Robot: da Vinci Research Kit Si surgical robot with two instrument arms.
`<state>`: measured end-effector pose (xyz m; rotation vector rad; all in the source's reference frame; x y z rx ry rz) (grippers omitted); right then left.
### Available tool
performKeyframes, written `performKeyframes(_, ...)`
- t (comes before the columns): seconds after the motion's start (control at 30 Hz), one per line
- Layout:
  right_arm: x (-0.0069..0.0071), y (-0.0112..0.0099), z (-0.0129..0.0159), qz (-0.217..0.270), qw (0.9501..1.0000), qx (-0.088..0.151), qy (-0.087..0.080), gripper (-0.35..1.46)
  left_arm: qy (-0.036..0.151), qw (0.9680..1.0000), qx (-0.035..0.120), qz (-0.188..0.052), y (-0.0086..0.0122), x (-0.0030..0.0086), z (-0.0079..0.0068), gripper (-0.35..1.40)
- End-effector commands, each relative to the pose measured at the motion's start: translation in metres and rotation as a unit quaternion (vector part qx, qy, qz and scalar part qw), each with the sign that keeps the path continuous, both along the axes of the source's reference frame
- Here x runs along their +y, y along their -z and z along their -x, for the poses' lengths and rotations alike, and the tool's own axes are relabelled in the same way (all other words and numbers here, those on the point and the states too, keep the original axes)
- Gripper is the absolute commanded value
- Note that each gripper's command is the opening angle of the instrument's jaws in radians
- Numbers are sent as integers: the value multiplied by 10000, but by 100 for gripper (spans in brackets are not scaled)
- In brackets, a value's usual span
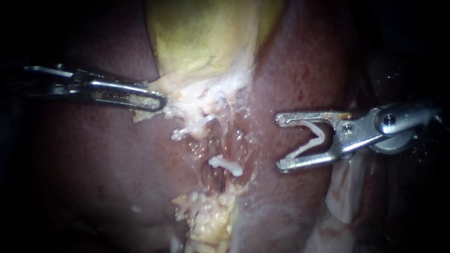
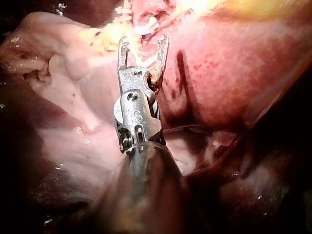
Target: Clipping second clip right tube
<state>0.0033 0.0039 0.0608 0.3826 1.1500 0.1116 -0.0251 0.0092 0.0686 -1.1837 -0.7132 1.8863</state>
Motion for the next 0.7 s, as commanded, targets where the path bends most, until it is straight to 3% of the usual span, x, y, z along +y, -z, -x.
performKeyframes(0.03,0,0,0,4,10000,4,2,48,-1,10000,-2,-1,1,0,0,-35)
performKeyframes(0.2,0,0,0,4,10000,4,2,48,-35,10000,-34,-43,17,3,-15,-35)
performKeyframes(0.37,-1,0,0,7,10000,3,2,49,78,10000,28,-40,40,13,-36,-35)
performKeyframes(0.57,-8,-6,-5,36,10000,-6,-7,48,125,9999,16,-68,44,14,-37,-35)
performKeyframes(0.7,-20,-20,-17,-457,9984,-174,-271,48,126,9999,17,-68,44,14,-37,-35)
